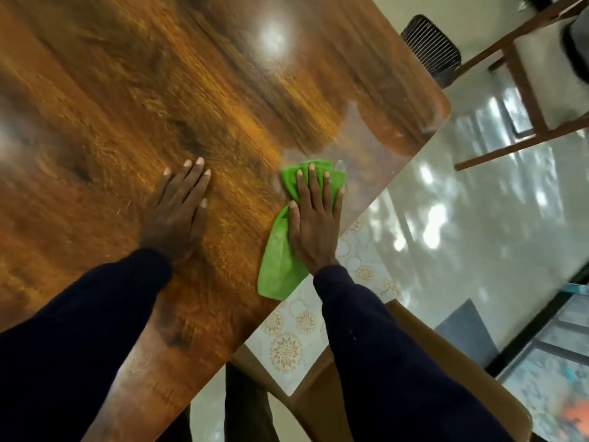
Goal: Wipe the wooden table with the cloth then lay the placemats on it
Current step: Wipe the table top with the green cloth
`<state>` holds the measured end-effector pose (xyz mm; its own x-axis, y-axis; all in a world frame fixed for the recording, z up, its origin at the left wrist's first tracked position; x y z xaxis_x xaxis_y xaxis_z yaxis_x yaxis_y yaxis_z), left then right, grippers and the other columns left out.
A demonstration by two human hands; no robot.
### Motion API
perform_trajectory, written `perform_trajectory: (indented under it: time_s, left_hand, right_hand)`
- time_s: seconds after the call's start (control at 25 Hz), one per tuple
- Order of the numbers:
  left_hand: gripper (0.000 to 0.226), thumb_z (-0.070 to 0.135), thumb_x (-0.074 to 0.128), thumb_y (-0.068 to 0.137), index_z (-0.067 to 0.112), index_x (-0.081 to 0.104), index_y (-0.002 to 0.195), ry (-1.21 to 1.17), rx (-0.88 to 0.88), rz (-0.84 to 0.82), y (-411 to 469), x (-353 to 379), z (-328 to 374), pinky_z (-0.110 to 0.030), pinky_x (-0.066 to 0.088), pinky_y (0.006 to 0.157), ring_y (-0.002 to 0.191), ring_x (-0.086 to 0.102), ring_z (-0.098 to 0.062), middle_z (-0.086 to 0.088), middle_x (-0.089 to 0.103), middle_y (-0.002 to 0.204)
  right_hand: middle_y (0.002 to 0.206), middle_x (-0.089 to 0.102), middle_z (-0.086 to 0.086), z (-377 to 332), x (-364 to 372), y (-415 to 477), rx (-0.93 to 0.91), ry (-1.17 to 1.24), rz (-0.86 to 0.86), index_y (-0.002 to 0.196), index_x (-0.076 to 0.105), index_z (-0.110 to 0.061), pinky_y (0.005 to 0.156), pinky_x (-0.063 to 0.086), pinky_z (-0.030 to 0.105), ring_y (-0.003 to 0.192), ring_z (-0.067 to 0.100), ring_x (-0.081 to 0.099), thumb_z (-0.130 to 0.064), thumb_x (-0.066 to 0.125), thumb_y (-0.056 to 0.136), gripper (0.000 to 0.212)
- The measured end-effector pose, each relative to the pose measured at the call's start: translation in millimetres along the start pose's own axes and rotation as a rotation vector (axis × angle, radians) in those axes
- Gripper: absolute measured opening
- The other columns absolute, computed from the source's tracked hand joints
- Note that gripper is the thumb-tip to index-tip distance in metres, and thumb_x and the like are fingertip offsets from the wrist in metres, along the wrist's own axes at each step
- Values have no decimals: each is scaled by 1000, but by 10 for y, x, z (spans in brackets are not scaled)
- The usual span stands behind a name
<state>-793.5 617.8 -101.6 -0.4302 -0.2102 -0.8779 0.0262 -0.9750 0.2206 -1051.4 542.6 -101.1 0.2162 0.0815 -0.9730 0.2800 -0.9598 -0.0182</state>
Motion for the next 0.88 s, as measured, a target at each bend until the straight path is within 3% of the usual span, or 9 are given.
perform_trajectory:
  time_s: [0.16,0.28,0.4,0.56,0.72,0.88]
  left_hand:
    - [51,21,37,112,3,39,159,48,-22,-8,148,194,77,-57,22,128,160,26,-28,-13,30,170]
    - [51,20,38,111,3,39,159,55,-13,-9,121,154,97,-57,23,128,159,26,-28,-13,30,170]
    - [53,21,38,110,4,38,160,66,-32,-26,184,150,108,-57,23,128,160,26,-28,-13,29,171]
    - [53,21,37,111,4,37,160,87,-35,-30,186,155,106,-56,23,128,160,25,-28,-12,29,171]
    - [52,19,39,110,4,38,160,94,-43,-31,190,138,123,-55,23,128,160,25,-27,-12,30,171]
    - [52,19,41,110,4,39,160,92,-40,-23,184,136,121,-55,23,128,159,26,-27,-12,31,170]
  right_hand:
    - [177,14,3,-284,54,341,-114,-6,-27,168,23,-21,130,7,60,165,28,2,-41,33,112,60]
    - [178,13,2,-479,61,-107,-310,58,-144,169,22,-22,130,9,62,165,28,-1,-39,38,112,61]
    - [177,17,0,-217,23,-469,-418,100,-207,168,27,-22,129,13,63,165,27,5,-37,39,111,59]
    - [176,19,4,301,-82,-6,-249,48,-116,167,29,-20,128,15,65,165,29,8,-40,32,111,60]
    - [177,15,5,122,-46,690,-62,1,-33,168,24,-19,130,9,61,165,29,4,-37,34,111,61]
    - [177,16,6,-359,71,636,-156,-2,-66,168,24,-19,131,8,60,165,30,4,-40,34,112,61]
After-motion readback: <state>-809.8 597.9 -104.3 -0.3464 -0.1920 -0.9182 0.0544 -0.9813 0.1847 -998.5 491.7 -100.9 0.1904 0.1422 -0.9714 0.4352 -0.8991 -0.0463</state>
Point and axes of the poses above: each hand's wrist, its own y-axis towards the middle knuckle, its own x-axis out of the palm, z = x × y, the point moved 5 cm from there along y, towards the middle knuckle
